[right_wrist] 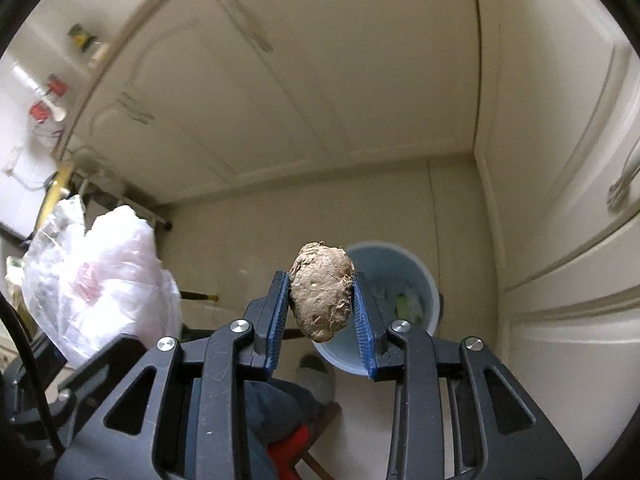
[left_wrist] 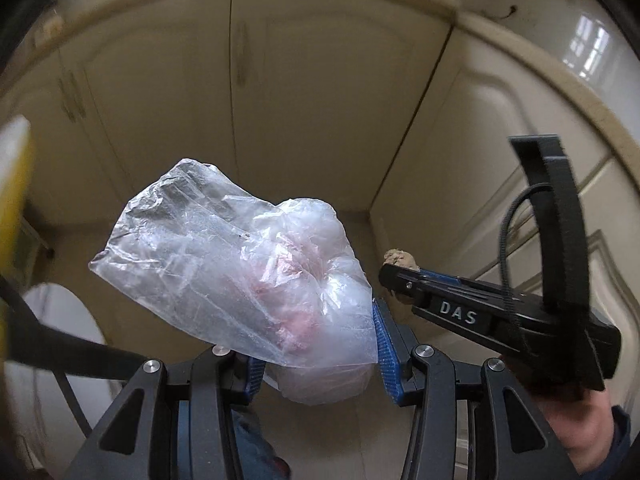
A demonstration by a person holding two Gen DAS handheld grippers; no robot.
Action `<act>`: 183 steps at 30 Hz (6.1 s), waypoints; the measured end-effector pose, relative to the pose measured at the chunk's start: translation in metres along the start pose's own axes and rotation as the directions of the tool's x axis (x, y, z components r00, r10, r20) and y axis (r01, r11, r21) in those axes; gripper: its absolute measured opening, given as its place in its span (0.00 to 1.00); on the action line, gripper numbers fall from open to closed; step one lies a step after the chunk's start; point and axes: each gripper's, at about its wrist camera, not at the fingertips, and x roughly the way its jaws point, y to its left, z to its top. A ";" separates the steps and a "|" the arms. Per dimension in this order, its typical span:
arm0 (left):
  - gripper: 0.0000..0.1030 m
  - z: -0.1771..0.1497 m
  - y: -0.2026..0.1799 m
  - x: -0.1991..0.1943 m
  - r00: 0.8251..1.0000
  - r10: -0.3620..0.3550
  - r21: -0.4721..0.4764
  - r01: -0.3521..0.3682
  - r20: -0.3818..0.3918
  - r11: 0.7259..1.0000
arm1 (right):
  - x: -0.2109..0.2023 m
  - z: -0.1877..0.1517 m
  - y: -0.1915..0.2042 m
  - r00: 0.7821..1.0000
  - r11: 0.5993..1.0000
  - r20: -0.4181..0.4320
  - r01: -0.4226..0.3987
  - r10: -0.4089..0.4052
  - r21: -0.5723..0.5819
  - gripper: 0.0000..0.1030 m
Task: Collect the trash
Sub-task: 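Carry the bag and brown lump to the floor bin and open both tools, then bring both open tools back up to the table, then grasp the small brown lump with the left tool while the right tool grasps crumpled paper, then carry the lump and paper to the floor bin and open both tools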
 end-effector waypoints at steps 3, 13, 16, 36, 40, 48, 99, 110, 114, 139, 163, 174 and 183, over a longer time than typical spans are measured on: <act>0.42 0.007 0.012 0.025 0.999 -0.020 -0.046 0.018 -0.042 0.999 | 0.019 0.000 -0.017 0.999 0.999 -0.031 -0.012 0.013 0.038 0.29; 0.60 0.034 0.020 0.080 0.992 -0.003 -0.051 -0.003 -0.125 0.999 | 0.049 0.007 -0.033 0.998 0.995 -0.067 0.013 -0.007 0.096 0.57; 0.63 0.034 0.015 0.079 0.993 0.003 -0.039 -0.008 -0.118 0.999 | 0.045 0.004 -0.042 0.999 0.991 -0.052 0.004 0.003 0.130 0.83; 0.91 -0.008 -0.026 -0.088 0.971 0.055 0.062 -0.071 0.231 0.996 | -0.095 -0.009 0.002 0.984 0.991 0.177 0.013 -0.036 0.134 1.00; 0.98 -0.021 -0.029 -0.156 0.916 0.120 0.040 -0.146 0.383 0.988 | -0.143 -0.009 0.043 0.963 0.998 0.270 -0.020 0.002 0.063 1.00; 0.99 -0.077 0.017 -0.248 0.805 0.313 -0.135 -0.284 0.504 0.949 | -0.194 -0.023 0.163 0.924 0.983 0.356 -0.089 0.142 -0.160 1.00; 0.99 -0.243 0.216 -0.350 0.717 0.675 -0.644 -0.436 0.173 0.628 | -0.090 -0.136 0.454 0.973 0.768 0.107 -0.091 0.204 -0.634 1.00; 0.99 -0.197 0.298 -0.305 0.762 0.643 -0.598 -0.481 0.077 0.641 | -0.025 -0.121 0.465 0.989 0.778 0.003 -0.113 0.147 -0.618 1.00; 0.99 -0.177 0.325 -0.295 0.767 0.638 -0.582 -0.488 0.070 0.650 | -0.009 -0.116 0.470 0.991 0.776 -0.017 -0.116 0.135 -0.620 1.00; 0.37 -0.164 0.372 -0.267 0.862 0.500 -0.558 -0.378 0.078 0.739 | 0.029 -0.102 0.495 0.977 0.710 -0.110 -0.209 0.183 -0.672 0.43; 0.37 -0.178 0.365 -0.274 0.877 0.467 -0.549 -0.335 0.115 0.765 | 0.045 -0.089 0.498 0.944 0.718 -0.163 -0.325 0.287 -0.616 0.17; 0.37 -0.181 0.340 -0.288 0.875 0.459 -0.542 -0.313 0.155 0.780 | -0.002 -0.095 0.470 0.932 0.707 -0.092 -0.328 0.351 -0.627 0.10; 0.37 -0.176 0.290 -0.299 0.880 0.435 -0.493 -0.298 0.189 0.817 | -0.040 -0.105 0.429 0.925 0.715 -0.073 -0.336 0.372 -0.614 0.10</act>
